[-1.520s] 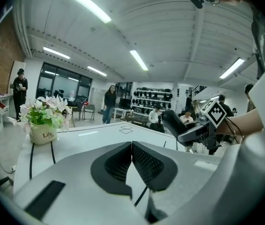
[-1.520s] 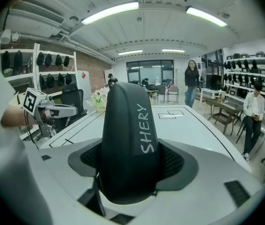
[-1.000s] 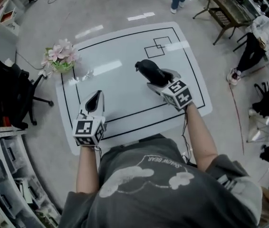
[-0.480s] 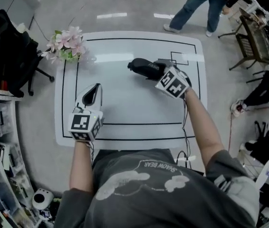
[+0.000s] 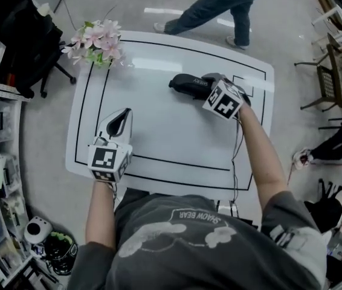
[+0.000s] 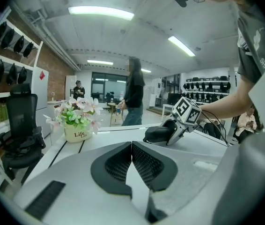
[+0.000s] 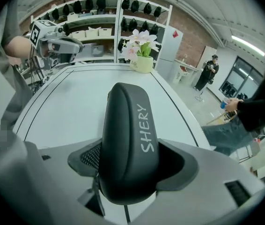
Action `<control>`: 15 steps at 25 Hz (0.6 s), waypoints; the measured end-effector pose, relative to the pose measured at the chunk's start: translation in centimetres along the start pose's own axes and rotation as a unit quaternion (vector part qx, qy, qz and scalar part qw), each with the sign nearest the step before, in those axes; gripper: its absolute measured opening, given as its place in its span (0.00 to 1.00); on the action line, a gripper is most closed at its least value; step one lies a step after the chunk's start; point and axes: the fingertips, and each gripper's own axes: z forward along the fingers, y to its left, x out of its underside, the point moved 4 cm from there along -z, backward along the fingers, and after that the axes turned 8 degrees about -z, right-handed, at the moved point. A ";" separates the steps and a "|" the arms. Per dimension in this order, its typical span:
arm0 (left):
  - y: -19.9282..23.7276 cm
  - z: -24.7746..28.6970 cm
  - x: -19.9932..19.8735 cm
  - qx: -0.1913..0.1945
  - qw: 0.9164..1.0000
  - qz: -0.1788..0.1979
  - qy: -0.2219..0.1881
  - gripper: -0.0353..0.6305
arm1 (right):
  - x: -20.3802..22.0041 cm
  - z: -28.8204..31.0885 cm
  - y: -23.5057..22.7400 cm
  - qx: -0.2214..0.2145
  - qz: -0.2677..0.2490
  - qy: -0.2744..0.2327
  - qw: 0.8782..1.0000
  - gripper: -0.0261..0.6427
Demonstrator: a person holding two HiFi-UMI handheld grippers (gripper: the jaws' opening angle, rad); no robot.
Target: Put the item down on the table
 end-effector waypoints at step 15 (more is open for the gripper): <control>0.3 -1.4 0.8 0.013 1.000 -0.006 -0.005 0.06 | -1.0 -1.6 -0.1 0.051 0.028 -0.016 0.998 0.60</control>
